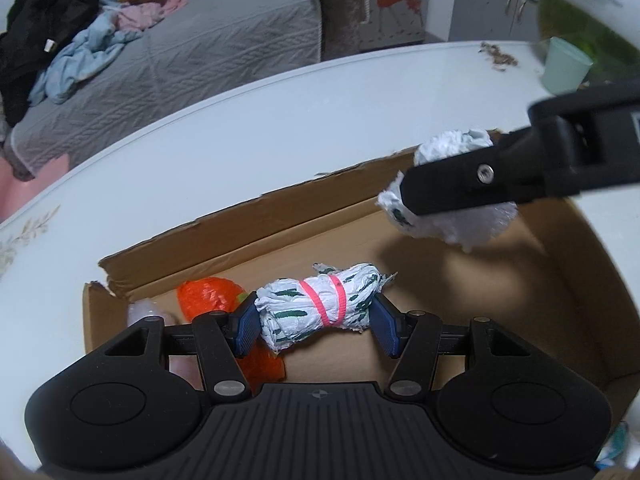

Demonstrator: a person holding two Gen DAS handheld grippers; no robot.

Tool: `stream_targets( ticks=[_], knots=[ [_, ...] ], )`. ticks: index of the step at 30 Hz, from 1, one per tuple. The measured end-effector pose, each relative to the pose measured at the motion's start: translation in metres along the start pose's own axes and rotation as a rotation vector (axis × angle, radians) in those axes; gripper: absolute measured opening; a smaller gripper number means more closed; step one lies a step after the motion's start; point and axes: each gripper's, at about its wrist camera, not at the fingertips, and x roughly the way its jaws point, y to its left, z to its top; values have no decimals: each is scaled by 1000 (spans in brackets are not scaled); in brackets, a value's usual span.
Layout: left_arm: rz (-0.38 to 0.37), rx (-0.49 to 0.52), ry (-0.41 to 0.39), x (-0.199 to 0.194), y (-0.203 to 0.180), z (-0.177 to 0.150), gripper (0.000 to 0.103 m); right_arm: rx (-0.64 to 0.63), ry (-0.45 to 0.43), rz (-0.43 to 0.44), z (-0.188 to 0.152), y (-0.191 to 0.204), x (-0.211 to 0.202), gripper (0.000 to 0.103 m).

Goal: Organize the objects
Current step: 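Carry both bundles into the cardboard box and open both tools to release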

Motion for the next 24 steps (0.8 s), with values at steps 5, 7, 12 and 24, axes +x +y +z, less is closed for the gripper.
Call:
stream_targets(
  ticks=[5, 7, 12, 24],
  knots=[
    [28, -11, -3, -1, 6, -2, 64, -12, 24, -8, 1, 5, 11, 47],
    [37, -6, -3, -2, 6, -1, 64, -9, 34, -6, 1, 7, 17, 47],
    [21, -36, 16, 2, 14, 2, 64, -29, 73, -8, 2, 17, 30, 47],
    [10, -55, 26, 5, 23, 4, 68, -15, 72, -43, 6, 18, 38, 50]
  ],
)
